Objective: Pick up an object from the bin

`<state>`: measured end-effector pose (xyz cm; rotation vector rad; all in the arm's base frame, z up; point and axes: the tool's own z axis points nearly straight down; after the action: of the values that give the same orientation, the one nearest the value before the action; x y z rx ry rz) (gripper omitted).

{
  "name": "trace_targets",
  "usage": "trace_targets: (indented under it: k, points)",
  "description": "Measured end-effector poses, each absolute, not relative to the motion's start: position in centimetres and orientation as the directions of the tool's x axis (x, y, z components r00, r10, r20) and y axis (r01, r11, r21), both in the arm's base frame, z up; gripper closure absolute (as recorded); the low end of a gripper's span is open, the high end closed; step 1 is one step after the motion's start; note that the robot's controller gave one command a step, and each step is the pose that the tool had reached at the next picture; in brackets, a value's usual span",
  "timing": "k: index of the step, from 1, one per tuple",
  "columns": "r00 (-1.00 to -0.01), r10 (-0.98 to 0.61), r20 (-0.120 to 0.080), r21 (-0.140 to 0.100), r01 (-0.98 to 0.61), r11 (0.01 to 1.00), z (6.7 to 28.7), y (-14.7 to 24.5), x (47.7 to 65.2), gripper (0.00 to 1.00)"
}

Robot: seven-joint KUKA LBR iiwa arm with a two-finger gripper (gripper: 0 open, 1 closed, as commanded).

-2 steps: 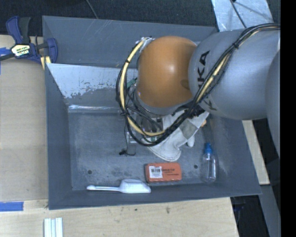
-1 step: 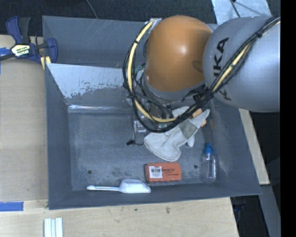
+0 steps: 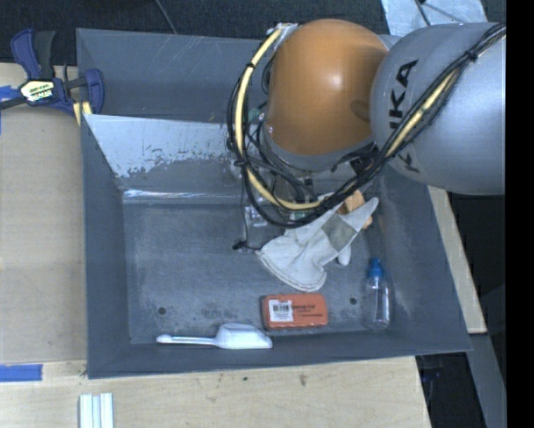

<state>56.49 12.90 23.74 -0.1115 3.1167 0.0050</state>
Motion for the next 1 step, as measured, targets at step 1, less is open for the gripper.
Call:
trace_targets:
  k: [1]
  points:
    - [-0.997, -0.078, -0.016, 0.001, -0.078, 0.997, 21.99, 12.71, 56.51, 0.00]
